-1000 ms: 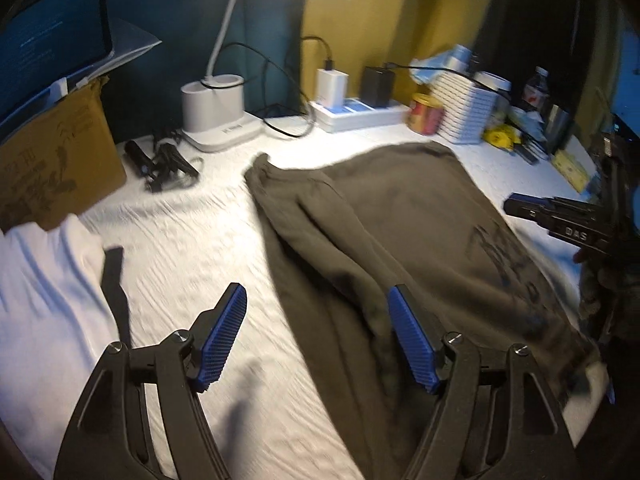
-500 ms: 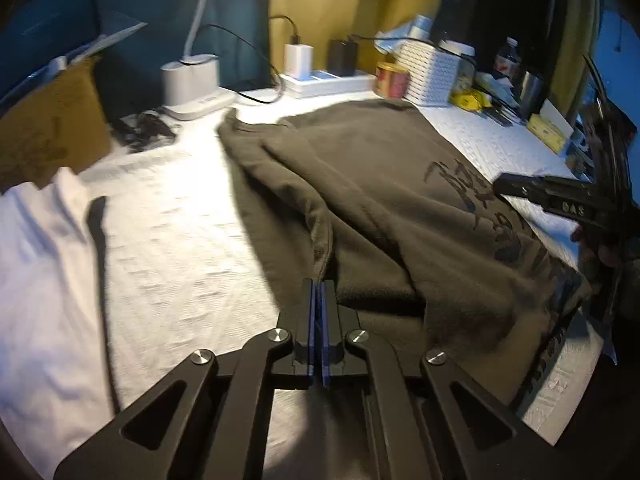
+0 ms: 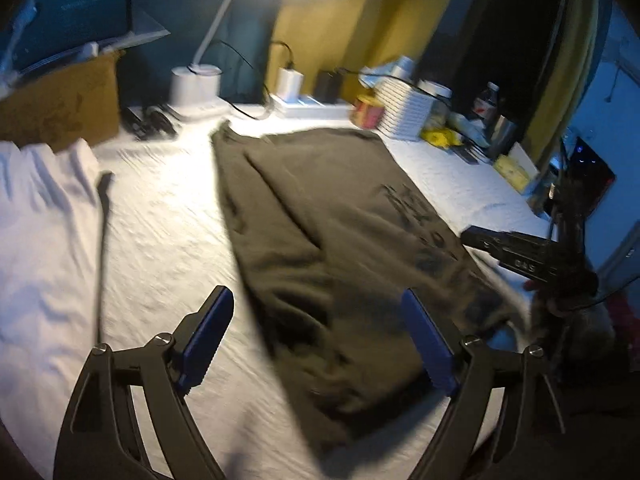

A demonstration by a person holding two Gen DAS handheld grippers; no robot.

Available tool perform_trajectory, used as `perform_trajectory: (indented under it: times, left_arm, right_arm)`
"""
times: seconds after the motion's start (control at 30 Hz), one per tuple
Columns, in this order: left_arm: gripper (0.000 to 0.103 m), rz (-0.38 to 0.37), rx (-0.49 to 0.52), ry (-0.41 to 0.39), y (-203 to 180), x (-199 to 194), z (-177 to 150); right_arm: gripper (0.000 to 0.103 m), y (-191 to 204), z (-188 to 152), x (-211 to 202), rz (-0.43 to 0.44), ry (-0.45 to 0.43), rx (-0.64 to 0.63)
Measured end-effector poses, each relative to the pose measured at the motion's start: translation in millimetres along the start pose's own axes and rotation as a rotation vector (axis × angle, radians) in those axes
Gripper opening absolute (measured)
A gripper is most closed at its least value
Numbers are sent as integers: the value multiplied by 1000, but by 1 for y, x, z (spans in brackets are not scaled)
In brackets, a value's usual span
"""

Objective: Fold small clothes

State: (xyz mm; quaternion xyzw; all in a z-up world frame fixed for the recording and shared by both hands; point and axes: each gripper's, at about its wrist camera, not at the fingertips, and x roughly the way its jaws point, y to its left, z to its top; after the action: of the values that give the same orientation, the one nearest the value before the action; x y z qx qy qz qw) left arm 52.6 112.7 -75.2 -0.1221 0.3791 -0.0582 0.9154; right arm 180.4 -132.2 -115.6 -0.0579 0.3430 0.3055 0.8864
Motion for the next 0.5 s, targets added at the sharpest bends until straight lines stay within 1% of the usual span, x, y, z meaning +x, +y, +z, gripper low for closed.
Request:
perform_trajectory:
  times: [0.07,0.1,0.13,0.2,0.23,0.27,0.3,0.33,0.37,0.4,0.43,0.47,0.5]
  left_arm:
    - [85,-13,28,15,-10,4,-8]
    - [85,-24,42,26,-15,7,-12]
    - [85,-30,51,35,-18,9,-14]
    - [83,-31,90,46,-27,10,-19]
    - [79,-20,124,43,-33,11,-22]
    - [63,-14,151,50,-37,12,-24]
    - [51,-9,169,63,-41,13,-27]
    - [45,-7,178,78,-42,16,-30]
    - [29,-14,183,94,-43,18,-33]
    - [19,-12,187,100,-43,18,-35]
    - [15,-12,191,99,-43,16,-37]
    - [7,-17,194,97,-43,13,-38]
    - [6,-17,194,90,-43,9,-38]
  right_arm:
    - [28,0,-4,-5,-2,-3,4]
    - [38,-1,-6,-7,0,-5,6]
    - [46,-1,-8,-9,3,-8,9]
    - [49,-1,-13,-12,12,-8,11]
    - [49,-1,-15,-14,15,-8,9]
    - [49,-1,-17,-15,15,-9,8]
    - [49,-1,-20,-17,13,-8,8]
    - [49,-1,-21,-18,13,-8,7]
    - [49,-1,-24,-19,13,-7,7]
    - [49,0,-26,-20,13,-7,6]
    - [49,1,-28,-22,14,-8,5]
    - [49,2,-28,-23,15,-8,3]
    - [49,3,-30,-24,16,-9,0]
